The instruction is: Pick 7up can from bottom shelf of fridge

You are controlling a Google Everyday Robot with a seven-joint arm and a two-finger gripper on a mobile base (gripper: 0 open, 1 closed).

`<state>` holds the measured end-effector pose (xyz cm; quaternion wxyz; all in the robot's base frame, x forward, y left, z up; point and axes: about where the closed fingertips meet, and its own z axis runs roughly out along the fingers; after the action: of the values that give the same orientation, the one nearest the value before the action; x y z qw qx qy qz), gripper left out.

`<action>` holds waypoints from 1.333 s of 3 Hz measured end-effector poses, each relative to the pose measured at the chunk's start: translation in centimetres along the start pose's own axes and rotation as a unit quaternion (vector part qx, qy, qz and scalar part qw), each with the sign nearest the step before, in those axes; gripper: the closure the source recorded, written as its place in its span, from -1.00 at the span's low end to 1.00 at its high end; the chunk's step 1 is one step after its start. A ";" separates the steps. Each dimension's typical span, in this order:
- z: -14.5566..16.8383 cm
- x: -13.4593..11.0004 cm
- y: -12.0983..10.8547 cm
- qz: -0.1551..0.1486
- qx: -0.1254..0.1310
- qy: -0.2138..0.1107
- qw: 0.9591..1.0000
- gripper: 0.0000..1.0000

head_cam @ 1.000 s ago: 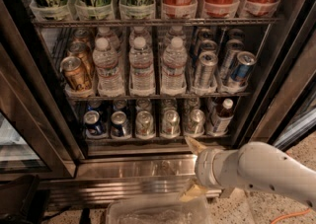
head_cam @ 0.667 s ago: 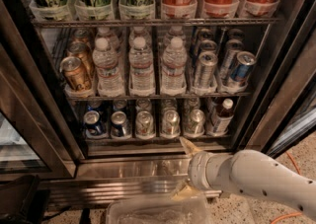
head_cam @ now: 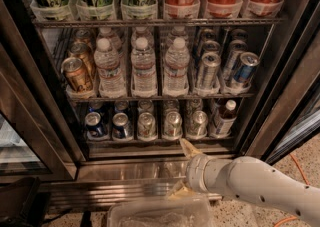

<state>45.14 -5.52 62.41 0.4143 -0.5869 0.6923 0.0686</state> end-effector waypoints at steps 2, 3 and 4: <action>1.6 1.3 -1.8 0.020 0.059 -0.017 0.998 -1.00; 2.1 1.6 -3.6 0.038 0.120 -0.037 0.991 -1.00; 2.6 1.6 -4.9 0.057 0.173 -0.053 0.982 -1.00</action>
Offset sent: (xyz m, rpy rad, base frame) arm 0.0549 -0.0218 -0.0180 0.1169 -0.1777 -0.2098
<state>50.74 -6.75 61.64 0.5411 -0.4614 0.7031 0.0019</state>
